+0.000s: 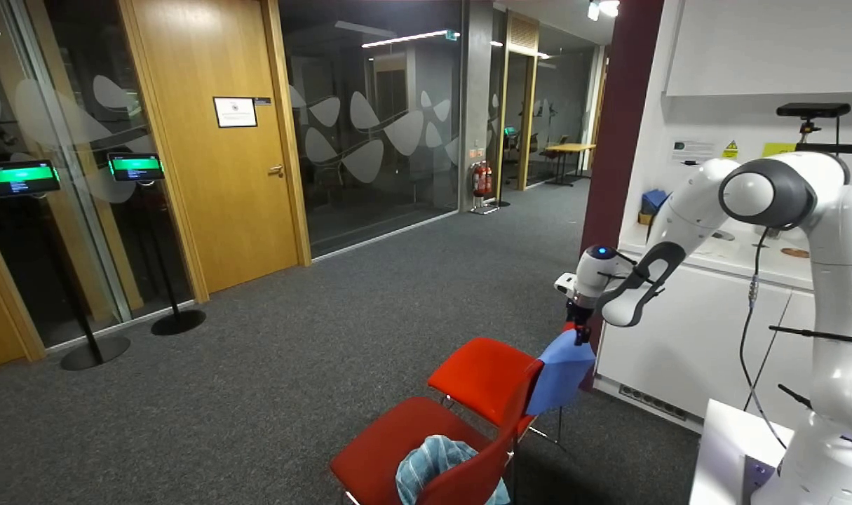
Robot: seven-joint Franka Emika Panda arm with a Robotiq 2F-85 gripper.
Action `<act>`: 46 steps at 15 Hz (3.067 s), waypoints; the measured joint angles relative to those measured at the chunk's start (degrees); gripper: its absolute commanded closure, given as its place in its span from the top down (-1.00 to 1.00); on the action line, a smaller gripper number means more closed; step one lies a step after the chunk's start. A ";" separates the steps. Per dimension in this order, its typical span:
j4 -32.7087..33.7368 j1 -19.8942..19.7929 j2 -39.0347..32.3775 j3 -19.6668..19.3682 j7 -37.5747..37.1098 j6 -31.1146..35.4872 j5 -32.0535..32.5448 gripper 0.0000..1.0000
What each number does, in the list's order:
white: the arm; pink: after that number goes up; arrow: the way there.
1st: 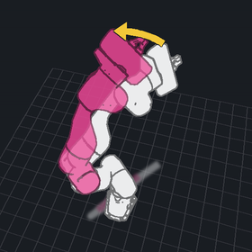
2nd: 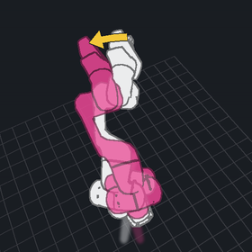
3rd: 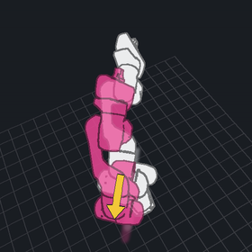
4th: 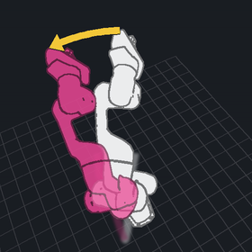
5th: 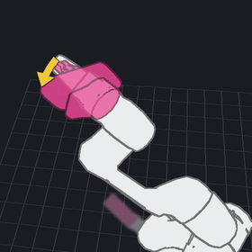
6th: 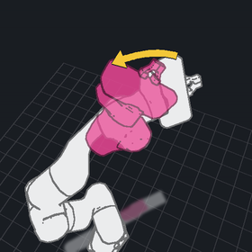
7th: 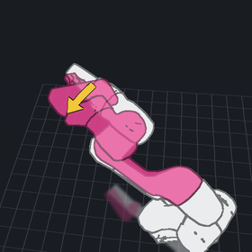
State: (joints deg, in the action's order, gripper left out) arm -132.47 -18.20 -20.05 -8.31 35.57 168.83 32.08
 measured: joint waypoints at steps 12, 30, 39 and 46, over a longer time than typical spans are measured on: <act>-7.28 7.75 4.98 -8.05 -25.43 -4.57 2.18 1.00; -6.87 10.34 2.63 -13.17 -32.19 0.27 11.61 1.00; -7.34 7.61 0.83 -6.88 -29.77 0.26 -2.14 1.00; -7.56 -5.93 -2.48 3.13 -20.42 0.79 -28.90 1.00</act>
State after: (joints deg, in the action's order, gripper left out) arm -140.03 -24.13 -22.54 -5.17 15.15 169.61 3.18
